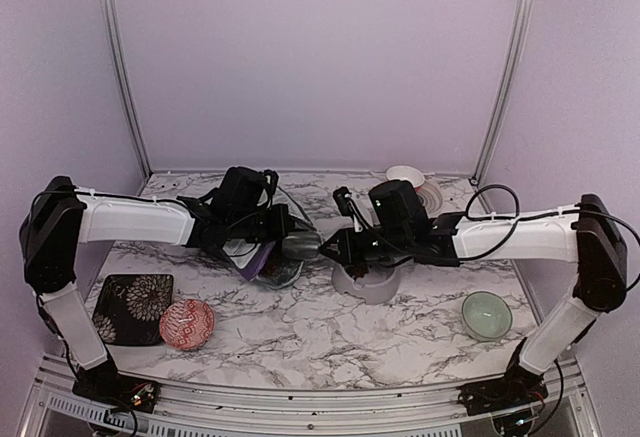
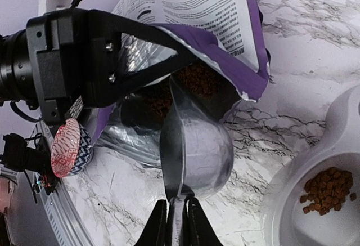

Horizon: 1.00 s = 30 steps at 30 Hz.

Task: Serve the pet food
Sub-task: Collect the pet food from the pet food bag.

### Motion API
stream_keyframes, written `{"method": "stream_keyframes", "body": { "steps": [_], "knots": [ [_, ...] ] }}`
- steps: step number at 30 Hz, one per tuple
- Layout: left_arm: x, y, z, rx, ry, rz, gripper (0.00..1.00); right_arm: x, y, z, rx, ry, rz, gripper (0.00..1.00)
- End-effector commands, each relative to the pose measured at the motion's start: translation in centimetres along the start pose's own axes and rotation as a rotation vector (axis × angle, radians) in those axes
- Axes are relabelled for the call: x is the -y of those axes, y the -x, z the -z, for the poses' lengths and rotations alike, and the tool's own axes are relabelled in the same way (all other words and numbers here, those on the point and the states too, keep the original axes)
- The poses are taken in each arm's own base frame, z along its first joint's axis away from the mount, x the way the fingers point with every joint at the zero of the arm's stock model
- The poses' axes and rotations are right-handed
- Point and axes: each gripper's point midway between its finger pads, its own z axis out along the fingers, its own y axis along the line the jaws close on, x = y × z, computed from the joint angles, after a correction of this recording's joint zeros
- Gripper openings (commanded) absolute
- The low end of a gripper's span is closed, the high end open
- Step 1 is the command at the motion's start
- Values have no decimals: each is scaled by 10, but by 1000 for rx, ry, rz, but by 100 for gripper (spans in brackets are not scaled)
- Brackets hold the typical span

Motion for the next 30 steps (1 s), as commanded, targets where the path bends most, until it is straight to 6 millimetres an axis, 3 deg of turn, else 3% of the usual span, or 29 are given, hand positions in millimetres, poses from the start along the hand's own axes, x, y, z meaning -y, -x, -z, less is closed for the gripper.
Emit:
{"method": "stream_keyframes", "body": {
  "steps": [1, 17, 30],
  "knots": [
    [26, 33, 4, 86, -90, 20, 0, -2, 30, -9, 70, -45, -17, 0],
    [30, 31, 1, 74, -105, 24, 0, 50, 17, -35, -17, -315, -71, 0],
    [37, 28, -6, 63, -114, 25, 0, 74, -1, -47, -101, -439, -81, 0]
  ]
}}
